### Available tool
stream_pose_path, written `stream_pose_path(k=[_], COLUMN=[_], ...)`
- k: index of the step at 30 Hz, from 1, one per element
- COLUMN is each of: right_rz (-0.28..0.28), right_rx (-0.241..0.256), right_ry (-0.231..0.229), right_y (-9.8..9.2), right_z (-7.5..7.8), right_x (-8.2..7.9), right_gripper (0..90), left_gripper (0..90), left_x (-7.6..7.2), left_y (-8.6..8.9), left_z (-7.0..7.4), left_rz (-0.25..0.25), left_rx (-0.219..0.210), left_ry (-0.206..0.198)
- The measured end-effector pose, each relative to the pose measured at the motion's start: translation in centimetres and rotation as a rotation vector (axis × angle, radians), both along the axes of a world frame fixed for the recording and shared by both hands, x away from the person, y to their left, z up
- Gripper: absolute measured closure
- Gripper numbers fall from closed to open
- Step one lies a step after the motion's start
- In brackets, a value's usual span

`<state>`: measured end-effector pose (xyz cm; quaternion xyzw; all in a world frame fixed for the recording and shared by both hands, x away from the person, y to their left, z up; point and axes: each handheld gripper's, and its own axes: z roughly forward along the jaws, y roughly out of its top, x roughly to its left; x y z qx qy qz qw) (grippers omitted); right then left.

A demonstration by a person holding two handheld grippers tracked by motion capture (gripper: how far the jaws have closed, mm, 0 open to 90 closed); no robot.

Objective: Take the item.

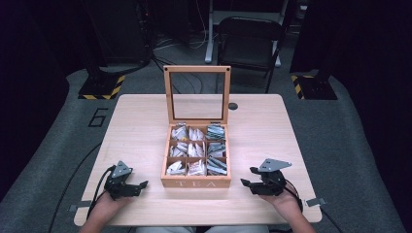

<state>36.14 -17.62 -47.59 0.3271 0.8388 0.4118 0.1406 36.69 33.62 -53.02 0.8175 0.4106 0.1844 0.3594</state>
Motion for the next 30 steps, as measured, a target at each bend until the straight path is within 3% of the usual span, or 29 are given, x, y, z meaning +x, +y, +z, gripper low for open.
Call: stream_pose_path(k=[10, 30], right_rz=[0.004, 0.031], right_rx=[0.001, 0.01], right_ry=[0.008, -0.029], right_y=[0.7, 2.2], right_z=[0.9, 3.5], right_x=[-0.2, 0.8], right_gripper=[39.3, 42.2], left_gripper=[13.7, 13.7], left_x=[0.0, 0.0], left_y=[0.0, 0.0], left_z=[0.0, 0.0], left_rz=[0.0, 0.001], left_rx=[0.0, 0.0], left_ry=[0.001, 0.001])
